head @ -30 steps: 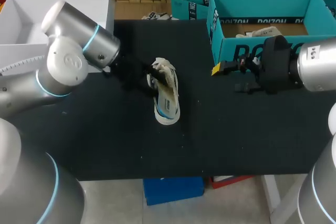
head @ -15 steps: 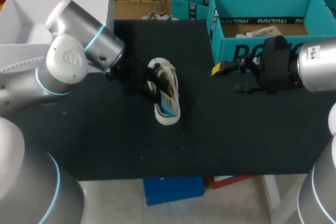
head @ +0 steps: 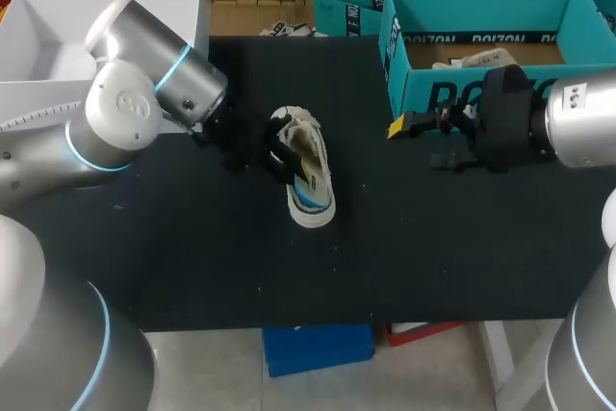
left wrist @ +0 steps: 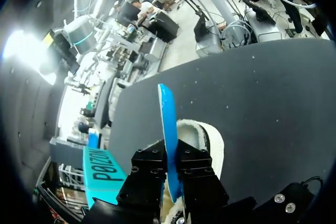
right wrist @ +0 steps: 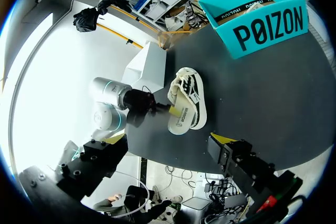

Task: Take the shoe out of the shoebox, open the shoe tongue, remove and reinsert the insole, then place the shoe into the shoebox

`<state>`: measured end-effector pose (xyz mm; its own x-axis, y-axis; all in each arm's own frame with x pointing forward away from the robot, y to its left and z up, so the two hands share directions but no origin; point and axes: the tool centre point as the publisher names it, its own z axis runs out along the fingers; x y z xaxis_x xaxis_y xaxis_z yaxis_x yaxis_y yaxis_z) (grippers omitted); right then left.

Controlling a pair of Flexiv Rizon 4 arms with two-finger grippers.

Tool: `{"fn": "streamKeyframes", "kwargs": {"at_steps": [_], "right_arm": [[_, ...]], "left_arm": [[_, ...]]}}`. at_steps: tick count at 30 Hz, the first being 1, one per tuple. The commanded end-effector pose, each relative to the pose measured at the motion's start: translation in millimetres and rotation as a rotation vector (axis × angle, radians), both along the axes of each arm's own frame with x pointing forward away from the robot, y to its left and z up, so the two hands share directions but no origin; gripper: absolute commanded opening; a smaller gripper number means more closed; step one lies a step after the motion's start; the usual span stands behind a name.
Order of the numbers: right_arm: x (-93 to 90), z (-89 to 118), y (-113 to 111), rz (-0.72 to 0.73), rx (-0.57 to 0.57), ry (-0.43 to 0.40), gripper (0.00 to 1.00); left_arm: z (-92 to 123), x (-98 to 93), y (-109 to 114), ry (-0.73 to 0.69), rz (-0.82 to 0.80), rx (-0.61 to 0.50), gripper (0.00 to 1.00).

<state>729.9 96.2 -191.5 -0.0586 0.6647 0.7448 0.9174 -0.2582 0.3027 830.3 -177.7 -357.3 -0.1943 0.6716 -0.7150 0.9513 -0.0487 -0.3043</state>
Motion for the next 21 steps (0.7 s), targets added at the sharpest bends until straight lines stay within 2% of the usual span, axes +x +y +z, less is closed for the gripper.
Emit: {"fn": "streamKeyframes", "kwargs": {"at_steps": [1,9,21], "right_arm": [[0.0,-0.1,0.6,-0.001,-0.001,0.0,1.0],[0.0,-0.1,0.6,-0.001,-0.001,0.0,1.0],[0.0,-0.1,0.6,-0.001,-0.001,0.0,1.0]], "left_arm": [[-3.4,3.7,-2.9,-0.007,0.006,0.007,0.0],[-8.9,17.1,-2.7,-0.036,0.038,0.047,0.0],[-7.6,23.8,2.8,-0.084,0.077,0.105,0.0]]}}
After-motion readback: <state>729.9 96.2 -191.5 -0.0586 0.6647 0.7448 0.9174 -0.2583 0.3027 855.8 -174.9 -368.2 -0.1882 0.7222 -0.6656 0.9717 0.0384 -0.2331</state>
